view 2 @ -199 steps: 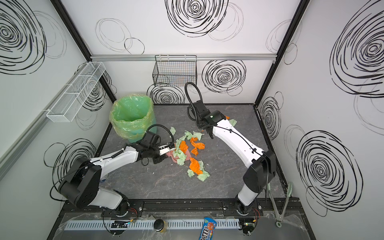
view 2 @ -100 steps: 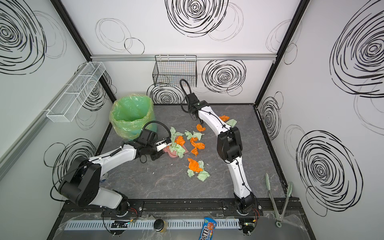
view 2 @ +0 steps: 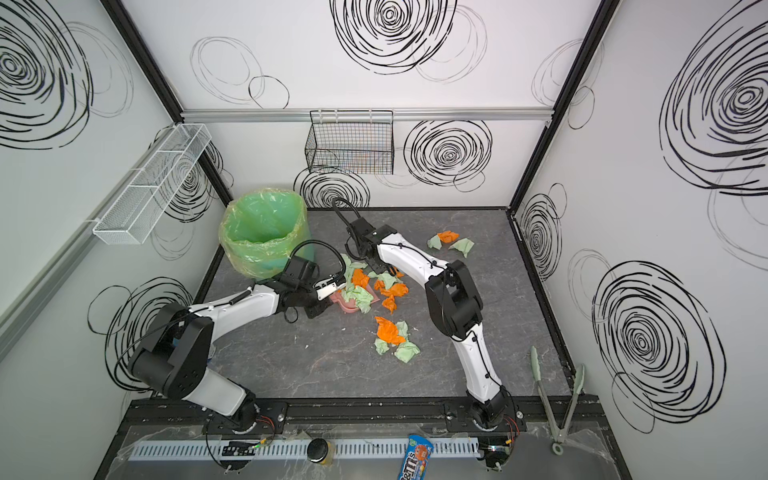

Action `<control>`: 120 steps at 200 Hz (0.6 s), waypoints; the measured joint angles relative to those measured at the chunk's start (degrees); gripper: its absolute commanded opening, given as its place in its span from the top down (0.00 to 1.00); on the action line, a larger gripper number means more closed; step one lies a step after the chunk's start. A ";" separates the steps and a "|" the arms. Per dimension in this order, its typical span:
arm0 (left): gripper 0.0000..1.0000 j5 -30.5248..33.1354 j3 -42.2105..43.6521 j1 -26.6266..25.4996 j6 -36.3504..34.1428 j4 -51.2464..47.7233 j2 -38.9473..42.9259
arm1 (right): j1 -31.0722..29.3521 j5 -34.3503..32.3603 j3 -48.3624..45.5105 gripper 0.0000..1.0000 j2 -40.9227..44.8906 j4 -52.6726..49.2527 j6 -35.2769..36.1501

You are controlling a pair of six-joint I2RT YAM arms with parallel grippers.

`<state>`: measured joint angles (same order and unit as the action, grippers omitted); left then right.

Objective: Sweep away the paper scraps from the table
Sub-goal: 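Brush more scraps into the dustpan with the right gripper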

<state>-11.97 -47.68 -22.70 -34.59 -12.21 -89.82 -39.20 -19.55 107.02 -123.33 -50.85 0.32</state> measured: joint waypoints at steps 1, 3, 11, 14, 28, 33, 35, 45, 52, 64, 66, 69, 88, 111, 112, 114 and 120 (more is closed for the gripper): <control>1.00 0.02 0.00 -0.02 0.02 0.04 -0.02 | -0.07 0.07 -0.04 1.00 0.09 -0.02 -0.07; 1.00 0.02 0.00 -0.11 0.04 0.15 -0.11 | -0.24 0.24 -0.24 1.00 0.33 -0.07 -0.39; 1.00 0.02 -0.02 -0.44 0.15 0.48 -0.26 | -0.83 1.14 -0.85 1.00 1.01 -0.11 -1.51; 1.00 0.02 -0.02 -0.55 0.15 0.55 -0.28 | -1.05 1.44 -1.03 1.00 1.18 -0.13 -1.79; 1.00 -0.07 -0.04 -0.96 0.17 0.79 -0.39 | -2.01 3.28 -2.19 1.00 2.29 -0.04 -3.82; 1.00 -0.15 -0.09 -1.05 0.17 0.79 -0.46 | -2.32 3.93 -2.64 1.00 2.69 -0.02 -4.52; 1.00 -0.20 -0.11 -1.09 0.17 0.79 -0.50 | -2.43 4.26 -2.82 1.00 2.89 0.00 -4.79; 1.00 -0.48 -0.20 -1.27 0.15 0.83 -0.57 | -2.89 5.49 -3.80 1.00 3.89 0.11 -6.12; 1.00 -0.68 -0.35 -1.31 0.15 0.81 -0.61 | -3.19 6.34 -4.46 1.00 4.61 0.13 -6.93; 1.00 -1.01 -0.63 -1.31 0.15 0.81 -0.61 | -3.78 7.69 -5.25 1.00 5.88 0.11 -8.22; 1.00 -1.03 -0.68 -1.31 0.15 0.81 -0.61 | -3.85 7.91 -5.38 1.00 6.05 0.13 -8.39; 1.00 -1.14 -0.74 -1.31 0.15 0.83 -0.61 | -3.91 8.17 -5.53 1.00 6.36 0.11 -8.70; 1.00 -1.97 -0.87 -1.31 0.15 0.85 -0.85 | -4.46 9.84 -6.21 1.00 8.15 -0.02 -10.54; 1.00 -3.17 -0.87 -1.38 0.15 0.85 -1.36 | -5.01 11.56 -7.43 1.00 10.71 -0.02 -12.50; 1.00 -3.21 -0.87 -1.38 0.15 0.85 -1.36 | -5.01 11.58 -7.50 1.00 10.80 -0.02 -12.55; 1.00 -3.32 -0.87 -1.40 0.15 0.85 -1.38 | -5.01 11.74 -7.63 1.00 11.02 -0.04 -12.70; 1.00 -3.69 -0.87 -1.49 0.15 0.85 -1.38 | -5.01 12.00 -7.93 1.00 11.69 -0.09 -13.25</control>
<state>-15.66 -48.56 -24.18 -34.44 -11.35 -91.20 -44.21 -7.55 99.09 -111.63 -50.94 -12.93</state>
